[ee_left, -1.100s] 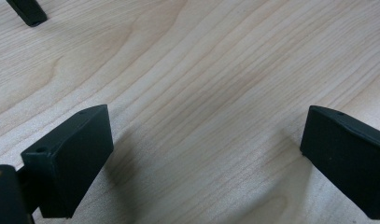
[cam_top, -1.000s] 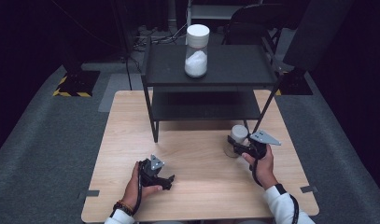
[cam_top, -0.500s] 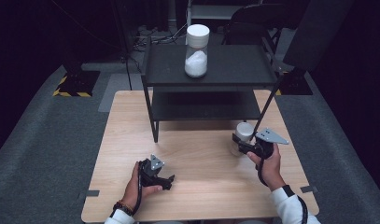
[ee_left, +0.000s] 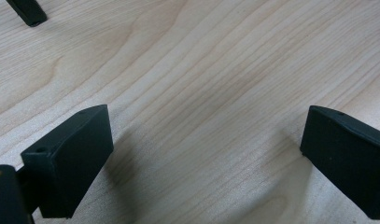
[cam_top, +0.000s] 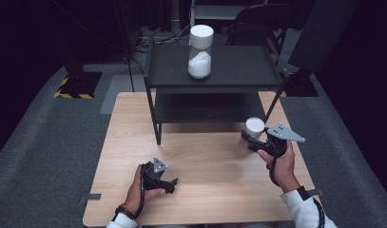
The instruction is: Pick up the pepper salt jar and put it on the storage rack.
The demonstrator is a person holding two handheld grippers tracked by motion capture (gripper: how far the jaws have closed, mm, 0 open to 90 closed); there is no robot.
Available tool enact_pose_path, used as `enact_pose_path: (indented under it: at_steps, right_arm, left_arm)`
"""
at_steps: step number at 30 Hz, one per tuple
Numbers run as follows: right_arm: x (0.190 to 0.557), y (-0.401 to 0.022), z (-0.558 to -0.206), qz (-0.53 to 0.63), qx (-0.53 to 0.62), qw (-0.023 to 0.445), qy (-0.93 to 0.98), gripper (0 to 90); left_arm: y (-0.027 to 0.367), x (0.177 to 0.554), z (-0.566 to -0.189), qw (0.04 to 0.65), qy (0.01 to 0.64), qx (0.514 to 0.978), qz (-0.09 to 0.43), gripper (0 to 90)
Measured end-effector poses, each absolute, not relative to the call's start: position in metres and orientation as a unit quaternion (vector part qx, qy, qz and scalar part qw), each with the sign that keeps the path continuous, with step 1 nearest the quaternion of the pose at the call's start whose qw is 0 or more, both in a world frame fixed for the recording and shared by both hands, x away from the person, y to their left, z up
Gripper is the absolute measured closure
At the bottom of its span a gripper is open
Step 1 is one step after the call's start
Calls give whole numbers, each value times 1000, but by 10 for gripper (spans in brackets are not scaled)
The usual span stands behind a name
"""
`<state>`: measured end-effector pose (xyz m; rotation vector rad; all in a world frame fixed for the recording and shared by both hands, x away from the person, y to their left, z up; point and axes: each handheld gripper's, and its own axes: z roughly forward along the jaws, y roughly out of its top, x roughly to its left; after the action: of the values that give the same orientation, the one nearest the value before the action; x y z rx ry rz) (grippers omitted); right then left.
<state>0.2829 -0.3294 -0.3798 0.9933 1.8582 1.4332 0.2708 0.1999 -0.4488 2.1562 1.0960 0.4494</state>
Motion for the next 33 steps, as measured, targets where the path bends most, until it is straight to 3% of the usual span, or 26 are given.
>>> enact_pose_path:
  at_steps: [33]
  right_arm:
    - [276,-316,-265,549,366,331,674,341]
  left_arm:
    - [200,271,-449,334,420,826,172,19]
